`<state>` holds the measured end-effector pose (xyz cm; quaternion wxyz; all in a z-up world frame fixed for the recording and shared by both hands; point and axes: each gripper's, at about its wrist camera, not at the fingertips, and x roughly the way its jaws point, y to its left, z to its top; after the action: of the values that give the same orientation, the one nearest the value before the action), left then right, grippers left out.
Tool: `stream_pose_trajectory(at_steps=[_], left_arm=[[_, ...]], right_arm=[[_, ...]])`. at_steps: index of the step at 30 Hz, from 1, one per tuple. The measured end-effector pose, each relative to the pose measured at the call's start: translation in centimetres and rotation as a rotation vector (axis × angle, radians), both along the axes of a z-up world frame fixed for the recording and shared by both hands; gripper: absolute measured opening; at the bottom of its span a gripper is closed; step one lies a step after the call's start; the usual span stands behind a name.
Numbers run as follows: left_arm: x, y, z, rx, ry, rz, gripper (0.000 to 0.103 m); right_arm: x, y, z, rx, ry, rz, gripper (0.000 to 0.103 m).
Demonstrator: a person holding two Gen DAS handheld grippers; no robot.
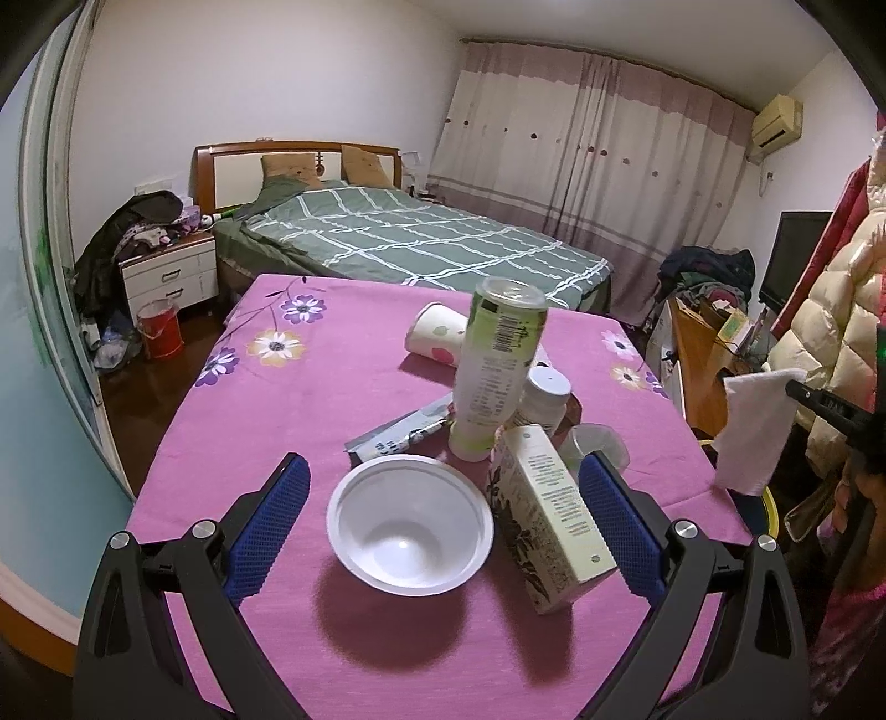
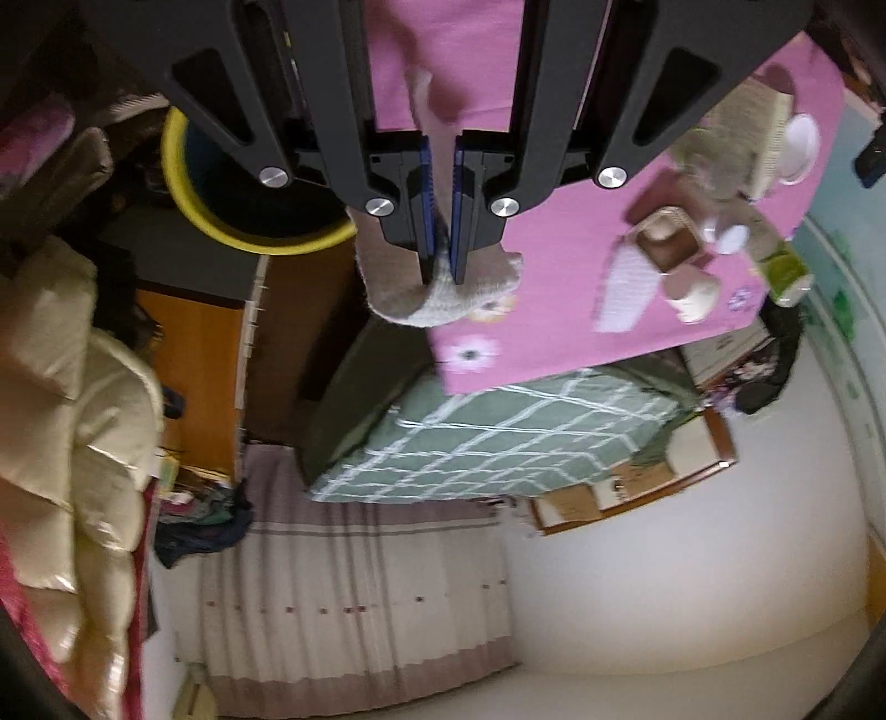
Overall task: Collect trash
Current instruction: 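Drop the white tissue into the bin with the right tool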
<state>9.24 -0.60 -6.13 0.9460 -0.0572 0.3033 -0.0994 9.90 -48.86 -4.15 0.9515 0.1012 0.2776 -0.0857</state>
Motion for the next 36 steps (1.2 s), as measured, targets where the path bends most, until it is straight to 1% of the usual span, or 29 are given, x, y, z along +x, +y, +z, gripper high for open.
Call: stream_pose_trajectory(at_steps=[3,7,11,14,16,18,20,27,30,36], left_arm=[[0.0,-0.4,0.0,0.003,0.001,-0.010,0.096],[0.1,-0.7,0.0,0.008,0.004,-0.019,0.096],[0.2,-1.0,0.2,0.013,0.005,-0.024,0.096],[0.3,-1.1,0.2,0.016,0.006,-0.026,0.096],[0.4,-1.1,0.2,0.017,0.007,-0.027,0.096],[0.4,-1.2,0.2,0.018,0.008,-0.027,0.096],[0.4,-1.2,0.1,0.017,0.009,-0.027,0.096],[0.6,-1.2,-0.1,0.016,0.014,-0.024,0.096],[0.7,-1.1,-0.2,0.017,0.015,-0.023,0.096],[0.6,-0.7,-0.8,0.021,0.024,-0.014,0.096]], right_arm=[[0.0,-1.7,-0.9,-0.010,0.029,-0.050,0.005],[0.4,-3.7,-2.8,-0.018,0.076,-0.115,0.005],[1.0,-5.3,-4.5,-0.018,0.118,-0.159,0.006],[1.3,-6.0,-5.3,-0.012,0.141,-0.181,0.012],[1.5,-6.0,-5.6,-0.018,0.146,-0.195,0.026],[1.5,-6.3,-5.9,-0.022,0.148,-0.212,0.030],[1.5,-6.6,-6.0,-0.019,0.147,-0.223,0.030],[1.4,-5.7,-5.8,-0.008,0.128,-0.197,0.031],[1.4,-4.3,-5.5,-0.005,0.118,-0.168,0.033],[1.6,-0.3,-5.5,0.001,0.094,-0.074,0.036]])
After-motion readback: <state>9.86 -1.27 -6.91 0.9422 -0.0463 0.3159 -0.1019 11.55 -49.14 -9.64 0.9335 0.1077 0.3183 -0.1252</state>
